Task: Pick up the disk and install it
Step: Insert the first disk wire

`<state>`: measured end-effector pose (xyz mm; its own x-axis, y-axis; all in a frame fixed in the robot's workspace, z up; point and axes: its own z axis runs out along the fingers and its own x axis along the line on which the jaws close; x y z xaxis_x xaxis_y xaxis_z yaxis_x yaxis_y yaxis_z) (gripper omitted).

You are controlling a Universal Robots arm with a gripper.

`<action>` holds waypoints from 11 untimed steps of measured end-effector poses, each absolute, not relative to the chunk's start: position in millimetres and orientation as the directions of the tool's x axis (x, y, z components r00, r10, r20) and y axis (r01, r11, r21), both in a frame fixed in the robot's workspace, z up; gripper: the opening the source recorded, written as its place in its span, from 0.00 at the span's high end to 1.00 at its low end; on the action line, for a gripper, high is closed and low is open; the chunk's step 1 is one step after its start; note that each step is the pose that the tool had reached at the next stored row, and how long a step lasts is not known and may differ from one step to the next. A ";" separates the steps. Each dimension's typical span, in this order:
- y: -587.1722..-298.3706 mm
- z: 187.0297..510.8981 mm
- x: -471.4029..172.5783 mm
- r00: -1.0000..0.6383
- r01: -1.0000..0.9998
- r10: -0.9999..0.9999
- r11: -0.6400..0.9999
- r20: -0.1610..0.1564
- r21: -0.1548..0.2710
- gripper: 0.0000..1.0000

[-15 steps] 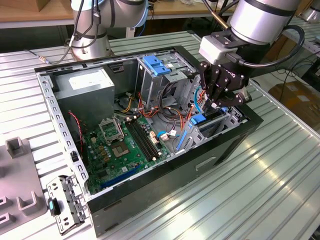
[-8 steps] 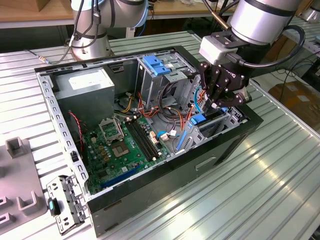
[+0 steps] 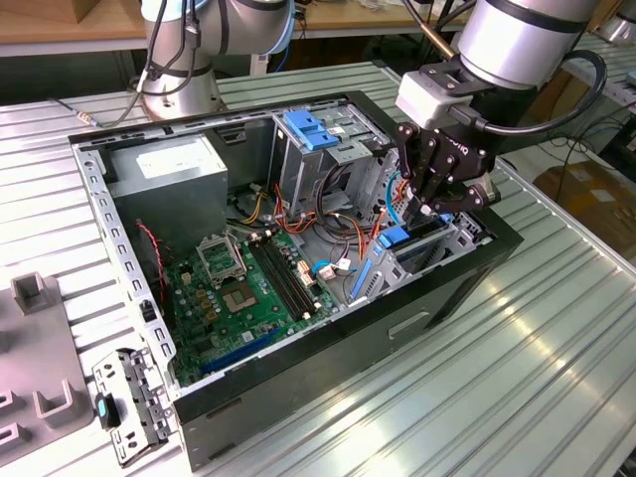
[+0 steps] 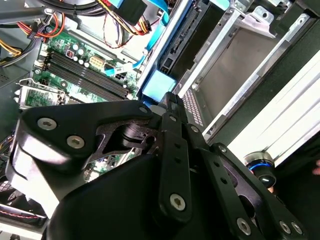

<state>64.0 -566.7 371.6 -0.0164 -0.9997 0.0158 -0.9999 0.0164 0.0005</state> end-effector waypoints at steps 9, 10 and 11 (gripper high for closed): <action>-566.8 371.1 76.3 -0.017 -1.000 -1.000 0.017 0.025 0.000 0.89; -566.7 371.0 78.1 -0.017 -1.000 -0.999 0.017 0.028 0.000 0.89; -566.7 371.0 78.8 -0.017 -1.000 -0.999 0.017 0.028 0.000 0.89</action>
